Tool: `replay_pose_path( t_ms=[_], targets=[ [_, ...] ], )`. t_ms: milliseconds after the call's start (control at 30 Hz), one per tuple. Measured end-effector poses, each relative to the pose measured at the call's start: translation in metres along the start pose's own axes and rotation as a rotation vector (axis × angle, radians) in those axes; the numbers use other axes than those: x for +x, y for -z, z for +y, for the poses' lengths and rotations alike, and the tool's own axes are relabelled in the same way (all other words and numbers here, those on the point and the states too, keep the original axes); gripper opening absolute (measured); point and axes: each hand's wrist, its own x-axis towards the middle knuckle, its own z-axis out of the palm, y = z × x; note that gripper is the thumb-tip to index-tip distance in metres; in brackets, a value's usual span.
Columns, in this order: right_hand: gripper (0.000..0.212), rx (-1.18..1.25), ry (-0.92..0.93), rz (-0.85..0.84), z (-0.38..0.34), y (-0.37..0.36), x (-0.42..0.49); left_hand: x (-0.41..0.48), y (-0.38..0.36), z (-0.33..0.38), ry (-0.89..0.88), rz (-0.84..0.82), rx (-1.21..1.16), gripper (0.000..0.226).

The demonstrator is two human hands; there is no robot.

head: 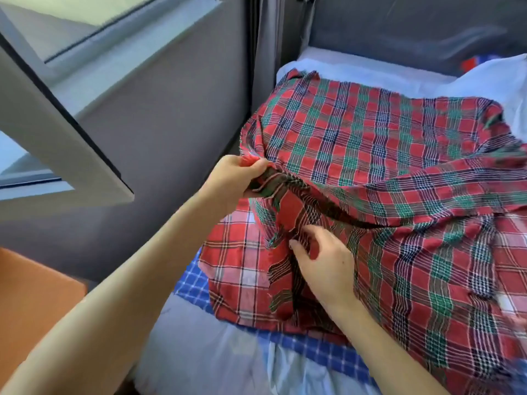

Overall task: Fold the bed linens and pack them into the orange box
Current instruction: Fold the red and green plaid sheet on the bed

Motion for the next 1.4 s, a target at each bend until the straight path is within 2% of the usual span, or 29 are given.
replay_pose_path(
  t_ms=[67,133,233,400,467,533,600,767,833,967,1133,1267,1300,1400],
  targets=[
    [0.041,-0.17,0.11,0.082,0.011,-0.008,-0.009,-0.006,-0.013,0.024,-0.014,-0.012,0.045,0.016],
    [0.038,-0.255,0.103,0.188,0.017,-0.008,-0.008,-0.013,-0.028,0.045,-0.032,-0.01,0.041,0.017],
    [0.036,-0.284,0.071,0.359,0.026,0.002,0.0,-0.022,-0.047,0.071,-0.044,0.009,-0.021,0.017],
    [0.041,-0.231,0.232,0.567,0.041,0.04,0.014,-0.028,-0.078,0.111,-0.081,0.002,-0.073,0.015],
    [0.035,-0.264,0.322,0.551,0.044,0.057,0.018,-0.035,-0.097,0.128,-0.111,-0.026,-0.097,0.017],
    [0.02,-0.31,0.342,0.504,0.046,0.071,0.024,-0.042,-0.116,0.145,-0.143,-0.053,-0.114,0.018],
    [0.023,-0.277,0.286,0.478,0.047,0.085,0.027,-0.052,-0.134,0.159,-0.17,-0.082,-0.121,0.018],
    [0.029,-0.011,0.19,0.423,0.04,0.112,0.02,-0.069,-0.166,0.183,-0.226,-0.14,-0.133,0.019],
    [0.031,0.003,0.156,0.437,0.037,0.123,0.017,-0.076,-0.176,0.189,-0.244,-0.152,-0.115,0.02],
    [0.009,-0.134,0.088,0.515,0.041,0.135,0.019,-0.087,-0.184,0.199,-0.264,-0.173,-0.119,0.022],
    [0.013,-0.226,0.134,0.539,0.048,0.155,0.011,-0.092,-0.166,0.198,-0.265,-0.09,-0.142,0.019],
    [0.008,-0.271,0.264,0.506,0.052,0.201,-0.002,-0.09,-0.116,0.166,-0.203,0.031,-0.041,0.022],
    [0.011,-0.281,0.301,0.469,0.049,0.214,-0.006,-0.09,-0.1,0.152,-0.167,0.055,-0.018,0.021],
    [0.034,-0.236,0.316,0.333,0.032,0.24,-0.007,-0.093,-0.059,0.104,-0.034,0.1,0.074,0.021]
  ],
)
